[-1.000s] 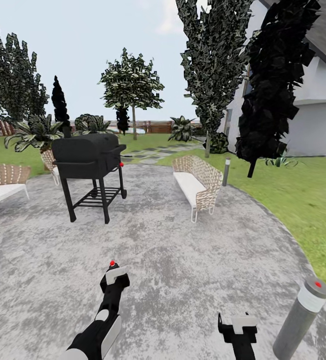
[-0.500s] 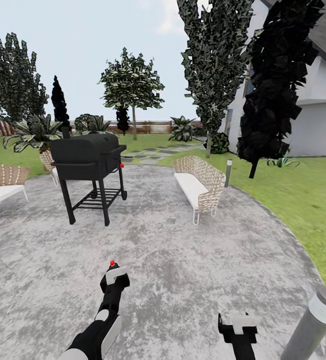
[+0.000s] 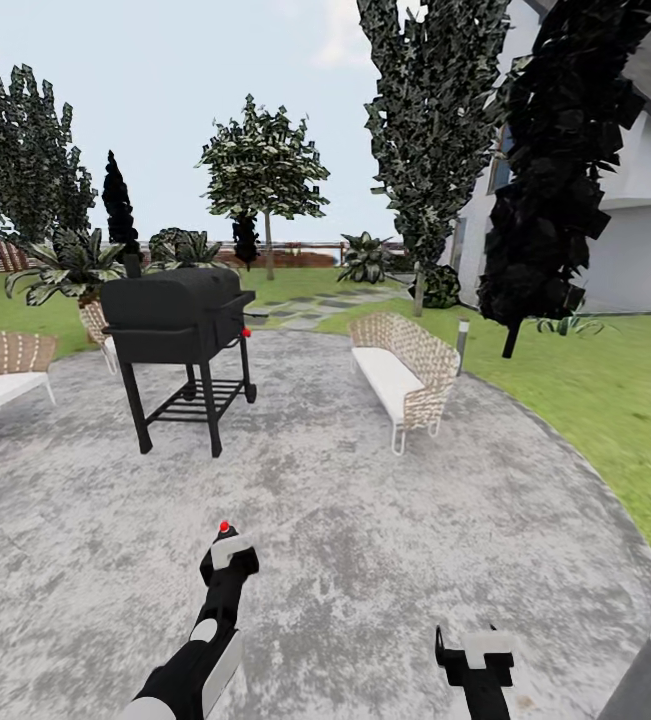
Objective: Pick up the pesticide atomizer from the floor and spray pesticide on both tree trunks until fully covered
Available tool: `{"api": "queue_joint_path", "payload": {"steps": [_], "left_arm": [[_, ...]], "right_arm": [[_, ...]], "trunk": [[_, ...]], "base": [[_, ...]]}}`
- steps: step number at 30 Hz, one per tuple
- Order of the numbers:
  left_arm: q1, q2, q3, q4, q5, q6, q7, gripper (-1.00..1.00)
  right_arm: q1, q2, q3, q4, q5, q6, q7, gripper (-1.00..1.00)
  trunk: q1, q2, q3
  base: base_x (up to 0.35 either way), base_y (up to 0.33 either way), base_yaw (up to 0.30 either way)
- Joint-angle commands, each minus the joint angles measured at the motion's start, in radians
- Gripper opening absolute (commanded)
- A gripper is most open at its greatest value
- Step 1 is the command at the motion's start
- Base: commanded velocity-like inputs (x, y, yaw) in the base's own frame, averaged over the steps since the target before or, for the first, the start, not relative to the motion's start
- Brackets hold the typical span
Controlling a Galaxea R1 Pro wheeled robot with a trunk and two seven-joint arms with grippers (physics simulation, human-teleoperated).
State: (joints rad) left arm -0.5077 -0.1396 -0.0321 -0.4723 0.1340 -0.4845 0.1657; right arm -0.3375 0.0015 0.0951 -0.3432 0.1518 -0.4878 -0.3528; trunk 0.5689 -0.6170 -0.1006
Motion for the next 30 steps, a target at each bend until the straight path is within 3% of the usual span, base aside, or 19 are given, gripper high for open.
{"api": "queue_joint_path", "payload": {"steps": [1, 18, 30], "left_arm": [[0.0, 0.0, 0.0, 0.0, -0.001, 0.0, 0.0, -1.0], [0.0, 0.0, 0.0, 0.0, -0.001, 0.0, 0.0, -1.0], [0.0, -0.001, 0.0, 0.0, 0.0, 0.0, 0.0, -1.0]], "right_arm": [[0.0, 0.0, 0.0, 0.0, 0.0, 0.0, 0.0, 1.0], [0.0, 0.001, 0.0, 0.0, 0.0, 0.0, 0.0, 1.0], [0.0, 0.001, 0.0, 0.0, 0.0, 0.0, 0.0, 1.0]], "trunk": [[0.0, 0.0, 0.0], [0.0, 0.0, 0.0], [0.0, 0.0, 0.0]], "base": [[0.164, 0.071, 0.0], [0.196, 0.01, 0.0], [0.078, 0.0, 0.0]]}}
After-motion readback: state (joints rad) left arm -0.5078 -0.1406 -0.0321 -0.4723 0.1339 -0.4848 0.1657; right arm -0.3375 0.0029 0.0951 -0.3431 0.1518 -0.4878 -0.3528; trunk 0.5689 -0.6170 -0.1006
